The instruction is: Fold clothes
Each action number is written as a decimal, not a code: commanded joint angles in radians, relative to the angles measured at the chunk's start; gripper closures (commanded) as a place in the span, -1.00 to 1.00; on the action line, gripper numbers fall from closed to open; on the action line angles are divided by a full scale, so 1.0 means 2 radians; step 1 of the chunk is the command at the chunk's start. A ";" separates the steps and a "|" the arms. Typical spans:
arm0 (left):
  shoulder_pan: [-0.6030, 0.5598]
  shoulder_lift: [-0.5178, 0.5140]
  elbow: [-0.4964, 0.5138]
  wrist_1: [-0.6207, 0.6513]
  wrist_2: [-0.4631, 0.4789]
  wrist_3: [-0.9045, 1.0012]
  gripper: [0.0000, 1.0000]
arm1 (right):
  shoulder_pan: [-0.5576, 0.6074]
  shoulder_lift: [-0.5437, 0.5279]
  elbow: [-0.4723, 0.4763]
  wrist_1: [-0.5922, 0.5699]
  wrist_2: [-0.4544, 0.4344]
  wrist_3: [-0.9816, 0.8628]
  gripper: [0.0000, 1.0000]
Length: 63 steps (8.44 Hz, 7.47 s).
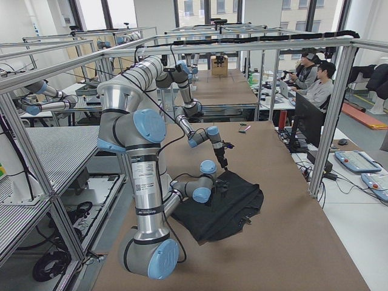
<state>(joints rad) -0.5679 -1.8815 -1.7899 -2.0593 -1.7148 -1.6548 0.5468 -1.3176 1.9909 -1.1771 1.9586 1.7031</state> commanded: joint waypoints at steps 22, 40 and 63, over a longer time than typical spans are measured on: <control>-0.181 -0.441 0.577 -0.107 -0.068 0.172 -0.99 | -0.036 0.009 -0.016 0.036 -0.162 -0.019 -0.89; -0.176 -0.308 0.399 -0.113 -0.060 0.161 -1.00 | -0.119 0.167 -0.121 -0.139 -0.233 -0.421 0.30; -0.178 -0.308 0.392 -0.106 -0.060 0.149 -1.00 | -0.069 0.068 -0.039 -0.126 -0.197 -0.314 -0.89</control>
<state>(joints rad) -0.9229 -2.4970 -1.0074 -2.2716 -1.8342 -1.3556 0.3376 -1.2902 2.0227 -1.4322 1.5648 1.1302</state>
